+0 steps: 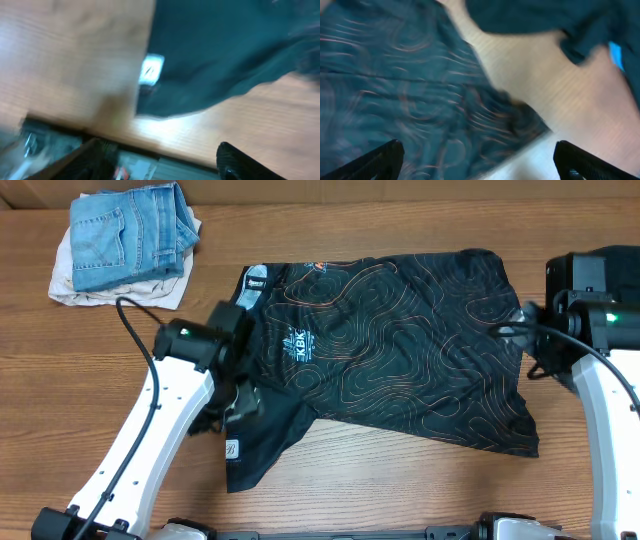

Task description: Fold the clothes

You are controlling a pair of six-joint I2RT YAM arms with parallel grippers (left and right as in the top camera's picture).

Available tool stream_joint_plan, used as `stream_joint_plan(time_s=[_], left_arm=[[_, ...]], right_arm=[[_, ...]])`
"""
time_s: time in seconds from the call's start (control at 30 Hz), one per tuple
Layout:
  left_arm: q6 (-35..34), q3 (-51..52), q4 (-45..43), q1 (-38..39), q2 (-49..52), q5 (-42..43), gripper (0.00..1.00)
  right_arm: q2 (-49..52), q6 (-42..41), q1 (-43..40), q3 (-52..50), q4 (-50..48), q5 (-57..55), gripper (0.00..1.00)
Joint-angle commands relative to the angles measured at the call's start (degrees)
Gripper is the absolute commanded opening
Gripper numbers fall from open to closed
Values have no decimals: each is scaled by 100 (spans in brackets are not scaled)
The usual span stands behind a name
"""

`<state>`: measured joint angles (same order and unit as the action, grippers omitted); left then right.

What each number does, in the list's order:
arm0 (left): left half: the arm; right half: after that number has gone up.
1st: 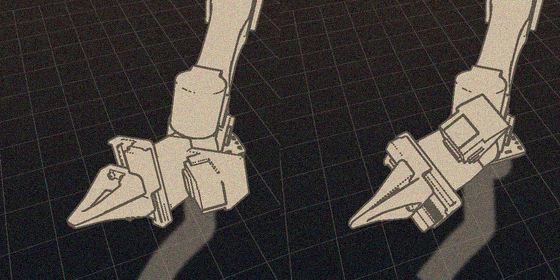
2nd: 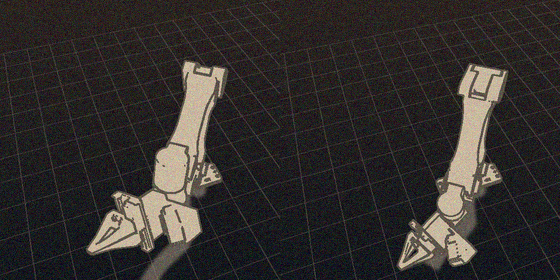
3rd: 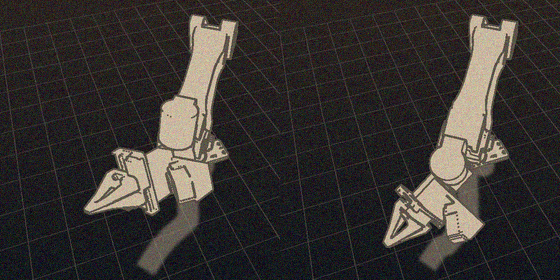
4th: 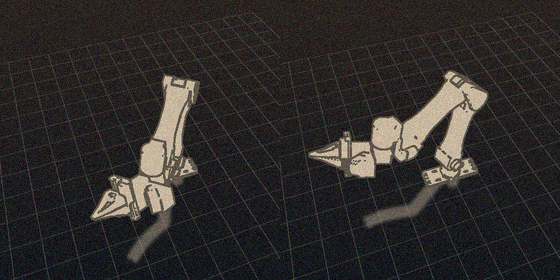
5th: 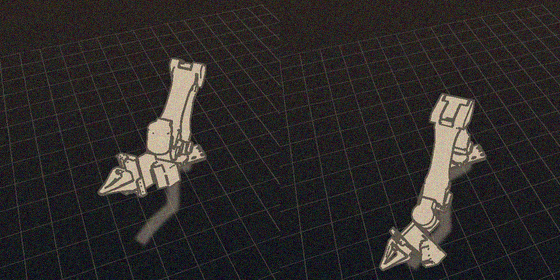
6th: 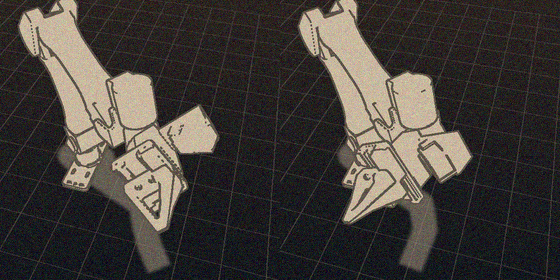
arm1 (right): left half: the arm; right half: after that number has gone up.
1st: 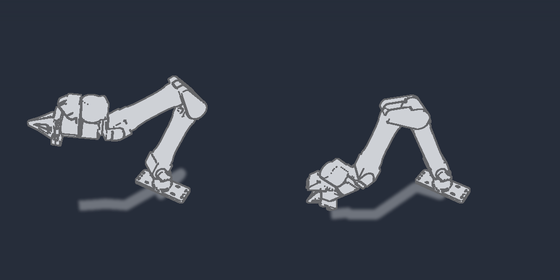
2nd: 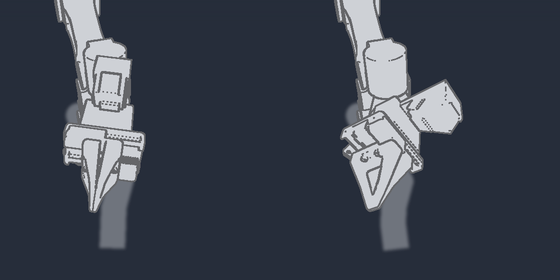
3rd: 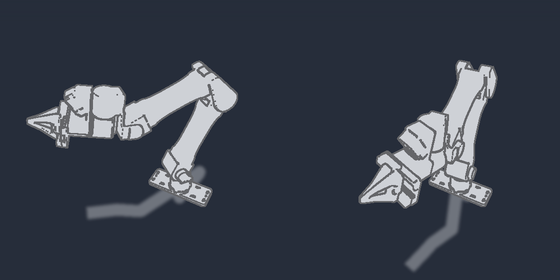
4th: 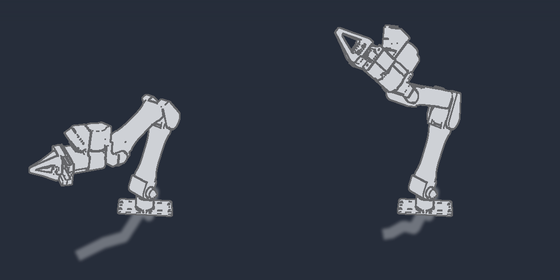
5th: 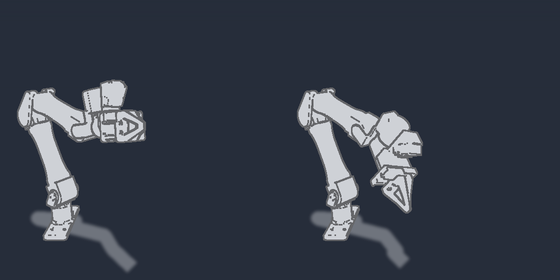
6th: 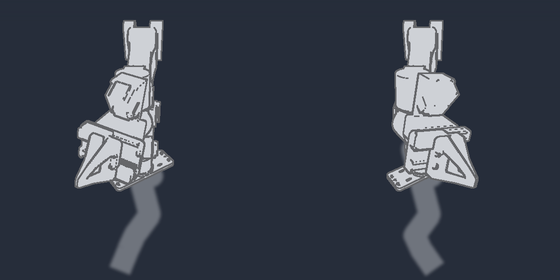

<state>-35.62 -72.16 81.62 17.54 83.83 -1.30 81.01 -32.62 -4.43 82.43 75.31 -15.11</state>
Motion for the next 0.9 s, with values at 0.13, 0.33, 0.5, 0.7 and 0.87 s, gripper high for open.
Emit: stream_joint_plan(time_s=[0.13,0.33,0.5,0.7,0.87], left_arm=[[391,-227,-1460,7,2,-37,88],[225,-225,-1115,-13,258,15,91],[216,-219,-885,-35,538,-208,100],[221,-219,-1298,-35,789,-166,100],[264,-221,-2131,-35,800,-142,100]], right_arm=[[46,763,-22,103,-922,920,100],[321,448,-35,87,-291,413,100],[400,111,-103,76,-184,317,100],[398,245,-103,76,-214,319,100],[398,243,-103,76,-291,433,100]])
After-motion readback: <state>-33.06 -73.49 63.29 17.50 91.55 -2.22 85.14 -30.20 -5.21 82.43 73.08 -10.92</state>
